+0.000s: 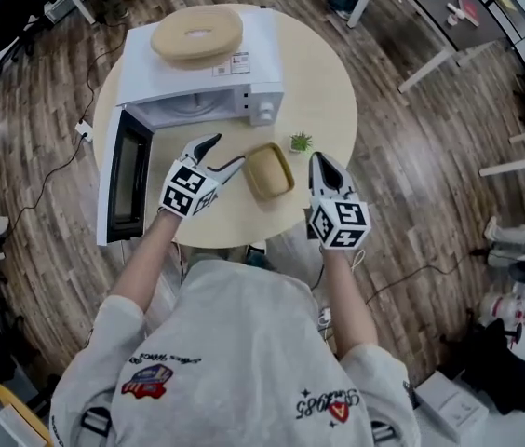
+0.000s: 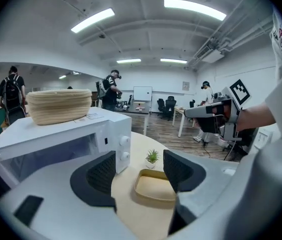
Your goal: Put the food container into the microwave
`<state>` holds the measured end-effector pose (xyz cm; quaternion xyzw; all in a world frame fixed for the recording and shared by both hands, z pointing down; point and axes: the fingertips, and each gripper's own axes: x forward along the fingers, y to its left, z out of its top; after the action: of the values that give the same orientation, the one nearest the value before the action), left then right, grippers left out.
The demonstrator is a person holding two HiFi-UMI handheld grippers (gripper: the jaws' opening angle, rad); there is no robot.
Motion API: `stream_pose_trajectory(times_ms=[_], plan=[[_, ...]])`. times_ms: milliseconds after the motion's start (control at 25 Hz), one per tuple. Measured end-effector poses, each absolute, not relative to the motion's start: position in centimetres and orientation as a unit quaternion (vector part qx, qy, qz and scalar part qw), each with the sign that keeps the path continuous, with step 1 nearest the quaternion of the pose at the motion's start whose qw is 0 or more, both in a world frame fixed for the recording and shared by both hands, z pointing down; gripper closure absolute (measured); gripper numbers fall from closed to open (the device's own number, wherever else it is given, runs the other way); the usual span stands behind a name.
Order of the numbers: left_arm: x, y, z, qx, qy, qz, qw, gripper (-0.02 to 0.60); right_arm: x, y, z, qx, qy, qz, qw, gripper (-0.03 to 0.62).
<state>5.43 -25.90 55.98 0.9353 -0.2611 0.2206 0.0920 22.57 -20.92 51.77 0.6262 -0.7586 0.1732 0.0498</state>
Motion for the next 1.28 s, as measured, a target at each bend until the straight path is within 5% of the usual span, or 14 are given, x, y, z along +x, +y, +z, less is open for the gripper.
stream_pose_trajectory(times_ms=[1280], plan=[[20.0, -13.9, 75.7, 0.878, -0.028, 0.46, 0.129, 0.353, 37.0, -9.7, 55.2, 0.744, -0.633, 0.21, 0.037, 0.602]])
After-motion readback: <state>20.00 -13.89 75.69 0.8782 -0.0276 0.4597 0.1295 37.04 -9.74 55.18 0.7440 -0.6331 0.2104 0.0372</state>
